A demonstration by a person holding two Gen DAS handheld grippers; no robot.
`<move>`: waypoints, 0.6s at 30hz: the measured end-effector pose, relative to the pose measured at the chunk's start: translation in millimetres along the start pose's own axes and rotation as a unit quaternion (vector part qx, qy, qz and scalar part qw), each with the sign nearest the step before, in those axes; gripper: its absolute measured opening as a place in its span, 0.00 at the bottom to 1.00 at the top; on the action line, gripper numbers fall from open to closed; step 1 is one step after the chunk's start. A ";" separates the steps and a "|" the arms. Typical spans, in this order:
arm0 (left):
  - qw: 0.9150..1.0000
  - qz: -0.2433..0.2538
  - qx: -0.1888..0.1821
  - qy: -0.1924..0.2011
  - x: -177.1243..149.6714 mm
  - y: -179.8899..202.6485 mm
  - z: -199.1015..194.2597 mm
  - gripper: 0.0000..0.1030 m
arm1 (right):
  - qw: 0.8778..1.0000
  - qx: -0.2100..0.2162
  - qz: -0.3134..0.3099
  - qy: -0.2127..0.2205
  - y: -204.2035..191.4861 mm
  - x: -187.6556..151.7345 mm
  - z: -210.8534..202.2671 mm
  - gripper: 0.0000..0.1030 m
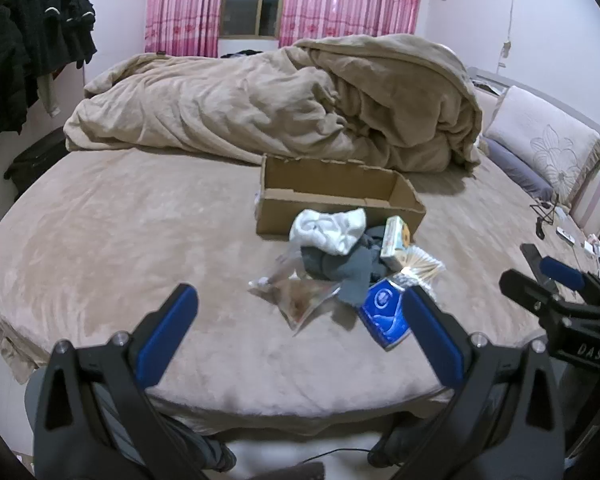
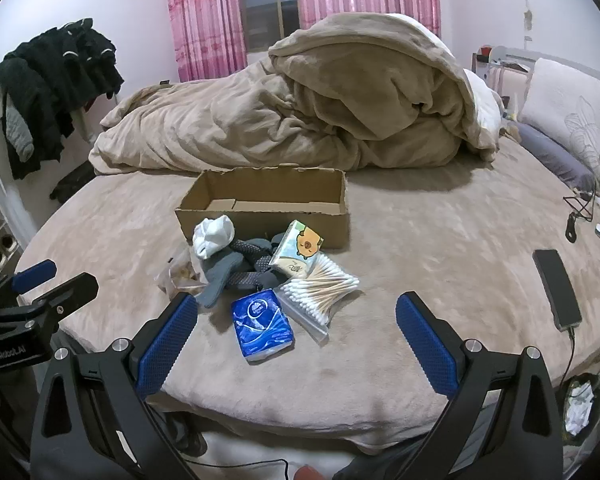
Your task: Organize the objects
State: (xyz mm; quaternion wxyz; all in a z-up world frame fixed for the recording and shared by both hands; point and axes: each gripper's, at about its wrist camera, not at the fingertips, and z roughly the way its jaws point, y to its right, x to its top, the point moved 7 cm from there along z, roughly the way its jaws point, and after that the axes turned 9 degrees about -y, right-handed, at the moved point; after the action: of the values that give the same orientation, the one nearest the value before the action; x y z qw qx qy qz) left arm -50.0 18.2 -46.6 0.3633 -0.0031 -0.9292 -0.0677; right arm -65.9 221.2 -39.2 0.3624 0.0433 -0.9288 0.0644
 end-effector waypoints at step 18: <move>1.000 0.007 0.000 -0.003 -0.2 4.6 0.5 1.00 | 1.000 0.002 0.004 0.000 3.3 -0.7 3.7 0.98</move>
State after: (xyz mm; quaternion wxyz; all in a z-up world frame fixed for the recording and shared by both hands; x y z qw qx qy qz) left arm -49.9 22.9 -46.5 0.3611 -0.0095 -0.9302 -0.0653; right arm -68.3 223.9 -42.7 0.3620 0.0401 -0.9288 0.0677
